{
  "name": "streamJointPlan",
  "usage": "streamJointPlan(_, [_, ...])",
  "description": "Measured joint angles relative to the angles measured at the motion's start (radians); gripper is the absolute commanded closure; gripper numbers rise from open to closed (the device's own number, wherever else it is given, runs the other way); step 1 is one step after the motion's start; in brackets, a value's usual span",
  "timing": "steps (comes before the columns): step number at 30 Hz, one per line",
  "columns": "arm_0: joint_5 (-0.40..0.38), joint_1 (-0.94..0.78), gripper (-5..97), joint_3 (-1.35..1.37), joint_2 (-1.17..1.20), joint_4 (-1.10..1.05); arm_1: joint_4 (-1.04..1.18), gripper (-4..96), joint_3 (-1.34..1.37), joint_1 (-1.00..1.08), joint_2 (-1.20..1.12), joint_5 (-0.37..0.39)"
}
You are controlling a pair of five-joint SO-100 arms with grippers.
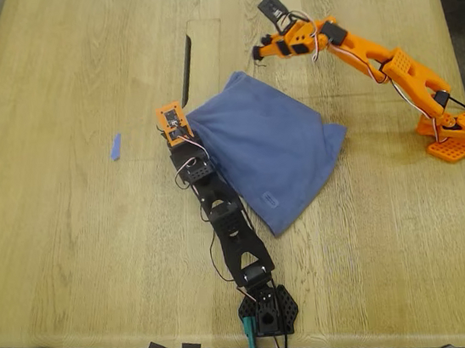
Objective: Fold a T-shirt
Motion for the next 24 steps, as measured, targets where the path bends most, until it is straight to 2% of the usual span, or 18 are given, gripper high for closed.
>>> streamJointPlan(4, [0.000, 0.000, 92, 0.000, 0.000, 0.002, 0.038, 68.2, 0.000, -0.006, 0.000, 0.121])
streamJointPlan(10, [0.002, 0.003, 92, 0.002, 0.014, 0.018, -0.020, 69.6, 0.000, 0.015, 0.000, 0.407])
streamJointPlan(15, [0.002, 0.011, 92, 0.002, 0.014, 0.034, -0.043, 69.7, 0.000, 0.018, 0.000, 0.566])
streamJointPlan(19, [0.002, 0.020, 92, 0.002, 0.015, 0.051, -0.044, 69.7, 0.003, 0.014, 0.000, 0.624])
streamJointPlan(24, [0.002, 0.031, 92, 0.026, 0.060, 0.078, -0.074, 69.7, 0.063, 0.005, 0.000, 0.635])
